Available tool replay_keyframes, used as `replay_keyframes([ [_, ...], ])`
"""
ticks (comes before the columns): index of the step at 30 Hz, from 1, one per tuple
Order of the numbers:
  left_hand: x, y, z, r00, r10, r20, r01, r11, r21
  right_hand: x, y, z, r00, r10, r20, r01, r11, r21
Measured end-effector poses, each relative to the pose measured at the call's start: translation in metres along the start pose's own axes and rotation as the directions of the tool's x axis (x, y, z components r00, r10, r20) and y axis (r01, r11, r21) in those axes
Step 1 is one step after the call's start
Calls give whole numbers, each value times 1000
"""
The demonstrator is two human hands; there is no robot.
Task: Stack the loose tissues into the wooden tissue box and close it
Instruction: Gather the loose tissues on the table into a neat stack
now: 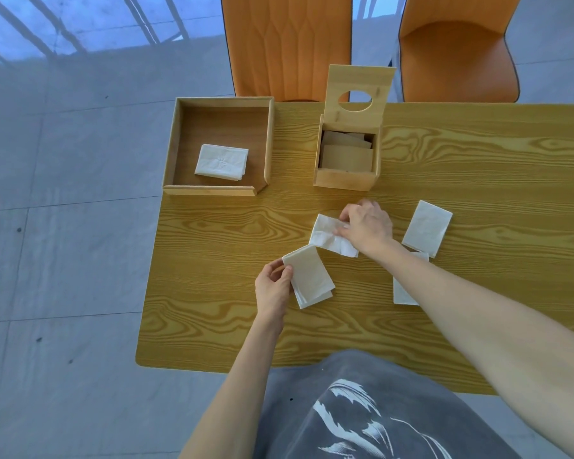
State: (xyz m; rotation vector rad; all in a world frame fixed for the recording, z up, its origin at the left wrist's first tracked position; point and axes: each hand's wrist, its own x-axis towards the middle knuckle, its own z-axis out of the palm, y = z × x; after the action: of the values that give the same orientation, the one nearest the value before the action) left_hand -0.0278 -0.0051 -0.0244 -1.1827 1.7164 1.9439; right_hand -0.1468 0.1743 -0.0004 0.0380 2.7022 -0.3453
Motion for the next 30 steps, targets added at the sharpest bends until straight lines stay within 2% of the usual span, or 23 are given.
replay_keyframes([
  [6,-1,-2,-3,998,-55,-28,54,998,-35,-6,0,2,999,37,5,-37,998,44],
  [12,-8,-5,-6,998,-69,-11,68,994,-81,-18,16,0,997,30,71,-51,945,324],
  [15,-11,-7,-6,998,-64,-7,63,993,-104,-28,25,1,995,49,85,-86,847,524],
  [20,-15,-9,-6,997,-72,3,72,989,-128,-50,18,-1,980,-9,199,-156,587,794],
  [22,-17,-8,-6,997,-80,7,80,984,-161,-59,10,2,963,-71,261,-184,537,823],
  [25,-19,-7,-6,997,-72,8,72,983,-166,-67,-1,13,940,-120,319,-214,518,828],
  [30,-20,-7,-7,998,-63,8,64,984,-167,-71,-15,32,945,-108,310,-199,563,802],
])
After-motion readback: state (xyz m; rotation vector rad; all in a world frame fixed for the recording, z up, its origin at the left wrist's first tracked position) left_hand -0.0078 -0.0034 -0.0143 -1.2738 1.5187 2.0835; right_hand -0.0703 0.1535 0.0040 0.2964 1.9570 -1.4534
